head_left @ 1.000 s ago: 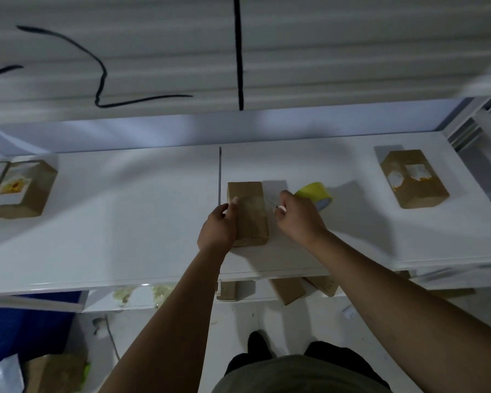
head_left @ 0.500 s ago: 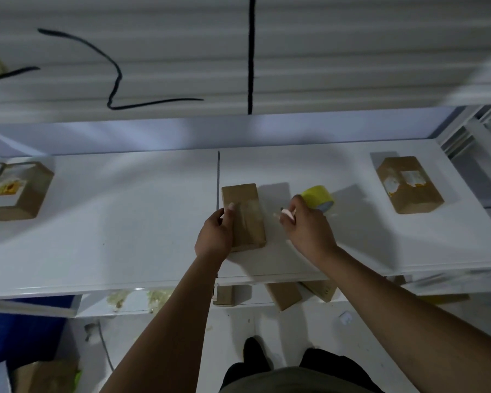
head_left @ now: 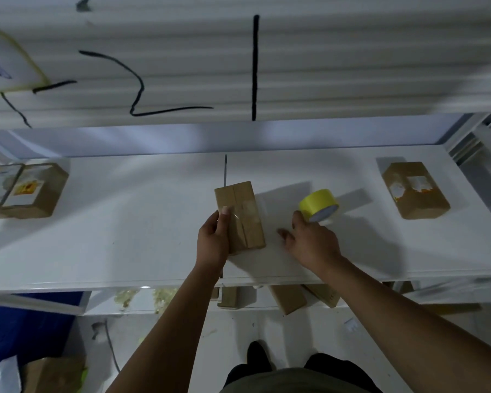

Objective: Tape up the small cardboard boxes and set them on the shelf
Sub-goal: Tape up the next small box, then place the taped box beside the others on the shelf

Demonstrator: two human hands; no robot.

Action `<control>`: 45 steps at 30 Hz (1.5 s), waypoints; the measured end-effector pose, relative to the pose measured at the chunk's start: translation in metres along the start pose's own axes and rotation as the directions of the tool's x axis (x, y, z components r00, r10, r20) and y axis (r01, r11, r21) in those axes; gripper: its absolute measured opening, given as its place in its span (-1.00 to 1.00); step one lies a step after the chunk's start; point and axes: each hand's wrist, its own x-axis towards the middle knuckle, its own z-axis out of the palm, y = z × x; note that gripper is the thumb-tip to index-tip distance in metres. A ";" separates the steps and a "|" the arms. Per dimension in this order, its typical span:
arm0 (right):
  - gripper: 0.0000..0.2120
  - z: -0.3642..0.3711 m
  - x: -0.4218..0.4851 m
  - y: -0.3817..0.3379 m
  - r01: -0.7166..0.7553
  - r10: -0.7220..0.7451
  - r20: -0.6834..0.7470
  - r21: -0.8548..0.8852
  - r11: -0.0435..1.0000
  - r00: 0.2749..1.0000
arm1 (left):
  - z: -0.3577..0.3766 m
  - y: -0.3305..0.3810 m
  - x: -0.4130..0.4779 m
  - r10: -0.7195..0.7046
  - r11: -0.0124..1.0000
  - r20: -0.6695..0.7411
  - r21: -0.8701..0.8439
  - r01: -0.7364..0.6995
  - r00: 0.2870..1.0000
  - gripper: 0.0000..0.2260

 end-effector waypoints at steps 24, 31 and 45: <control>-0.80 -0.073 -0.040 -0.122 -0.181 -0.024 0.180 0.983 -0.043 0.983 | -0.047 0.065 -0.124 0.094 0.975 -0.331 -0.162 -0.155 0.939 -0.67; -0.66 -0.080 -0.065 -0.153 -0.563 -0.419 0.438 0.789 -0.244 0.795 | -0.091 0.061 -0.136 0.029 0.950 -0.265 -0.293 -0.109 0.964 -0.64; -0.53 -0.052 -0.097 -0.261 -0.572 -0.513 0.342 0.715 -0.402 0.787 | -0.218 0.055 -0.104 0.144 0.986 -0.185 0.111 -0.125 0.972 -0.62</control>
